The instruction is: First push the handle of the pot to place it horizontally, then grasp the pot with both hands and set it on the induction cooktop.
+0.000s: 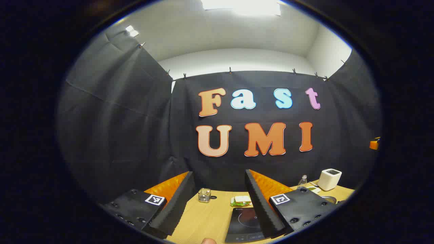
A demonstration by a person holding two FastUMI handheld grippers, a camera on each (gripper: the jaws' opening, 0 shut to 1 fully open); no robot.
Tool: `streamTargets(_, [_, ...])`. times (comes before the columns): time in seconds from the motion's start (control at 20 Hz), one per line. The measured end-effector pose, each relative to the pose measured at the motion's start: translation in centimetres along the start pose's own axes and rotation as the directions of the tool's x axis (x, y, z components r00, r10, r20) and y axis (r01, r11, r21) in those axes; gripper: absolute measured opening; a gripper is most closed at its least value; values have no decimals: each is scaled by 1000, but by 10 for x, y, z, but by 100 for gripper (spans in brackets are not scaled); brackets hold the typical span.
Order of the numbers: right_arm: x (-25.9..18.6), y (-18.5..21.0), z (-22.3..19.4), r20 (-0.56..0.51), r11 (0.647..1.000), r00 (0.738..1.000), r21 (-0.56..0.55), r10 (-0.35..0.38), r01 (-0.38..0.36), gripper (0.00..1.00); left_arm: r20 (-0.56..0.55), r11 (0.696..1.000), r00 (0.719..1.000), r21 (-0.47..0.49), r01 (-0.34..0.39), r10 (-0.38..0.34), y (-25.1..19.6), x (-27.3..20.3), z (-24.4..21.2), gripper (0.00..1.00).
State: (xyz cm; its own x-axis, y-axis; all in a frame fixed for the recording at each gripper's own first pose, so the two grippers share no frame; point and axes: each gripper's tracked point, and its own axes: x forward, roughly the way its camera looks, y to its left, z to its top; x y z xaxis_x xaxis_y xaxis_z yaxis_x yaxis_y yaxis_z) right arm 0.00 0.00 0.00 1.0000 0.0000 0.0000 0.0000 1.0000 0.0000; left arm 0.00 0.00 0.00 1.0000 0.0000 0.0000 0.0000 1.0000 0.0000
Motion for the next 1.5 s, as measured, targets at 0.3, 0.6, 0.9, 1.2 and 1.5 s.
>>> streamTargets(0.3, [4,3,10,13,1000,1000,-24,-11,12,95,36,999,998,-10,43,-42,-13,1,11,99])
streamTargets(0.6, [7,3,13,12,999,1000,-30,-20,20,95,22,999,999,-21,40,-40,-9,5,8,99])
streamTargets(0.9, [8,9,11,3,1000,1000,-16,-2,2,94,42,1000,999,-22,22,-21,-2,4,12,99])
streamTargets(1.2, [10,15,4,-19,1000,999,1,29,-29,84,33,1000,999,-22,20,-19,0,4,9,99])
streamTargets(1.5, [14,23,-9,-51,997,996,34,70,-68,61,23,999,1000,-29,17,-17,0,5,4,98])
